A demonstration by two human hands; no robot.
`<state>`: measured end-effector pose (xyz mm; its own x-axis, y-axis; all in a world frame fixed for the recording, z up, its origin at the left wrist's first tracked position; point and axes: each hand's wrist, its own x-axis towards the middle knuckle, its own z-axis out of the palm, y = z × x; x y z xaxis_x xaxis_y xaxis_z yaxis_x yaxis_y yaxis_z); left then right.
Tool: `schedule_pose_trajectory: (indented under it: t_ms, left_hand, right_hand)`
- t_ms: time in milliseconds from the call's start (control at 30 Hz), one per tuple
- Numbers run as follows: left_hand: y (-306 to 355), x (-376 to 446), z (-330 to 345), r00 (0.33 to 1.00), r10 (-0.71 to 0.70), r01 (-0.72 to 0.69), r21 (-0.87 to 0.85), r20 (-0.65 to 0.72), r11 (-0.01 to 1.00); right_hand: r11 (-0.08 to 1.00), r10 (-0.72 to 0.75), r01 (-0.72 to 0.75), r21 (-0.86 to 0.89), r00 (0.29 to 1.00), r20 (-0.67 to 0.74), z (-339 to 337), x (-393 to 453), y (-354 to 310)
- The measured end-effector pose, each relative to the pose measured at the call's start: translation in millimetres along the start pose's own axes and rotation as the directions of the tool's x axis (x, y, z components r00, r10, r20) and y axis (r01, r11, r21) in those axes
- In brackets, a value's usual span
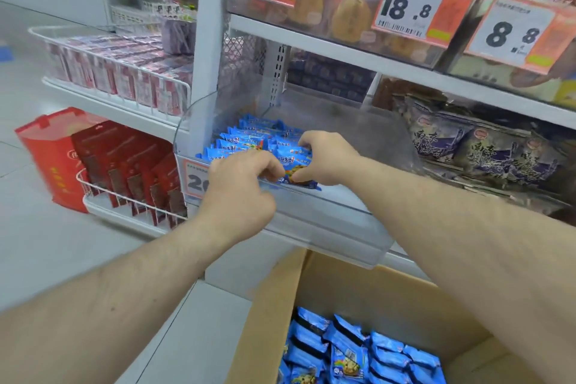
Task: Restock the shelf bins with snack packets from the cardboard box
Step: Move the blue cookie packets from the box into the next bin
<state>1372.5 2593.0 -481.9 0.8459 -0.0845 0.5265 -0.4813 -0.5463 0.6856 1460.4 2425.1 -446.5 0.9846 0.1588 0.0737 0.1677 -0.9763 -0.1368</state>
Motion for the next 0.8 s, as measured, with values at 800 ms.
schedule_pose_trajectory:
  t_ms: [800]
  left_hand:
    - [-1,-5,10,0.995,0.095,-0.090,0.126,-0.031,0.988]
  right_hand:
    - [0.978,0.018,-0.015,-0.209,1.000,0.015,2,4,-10]
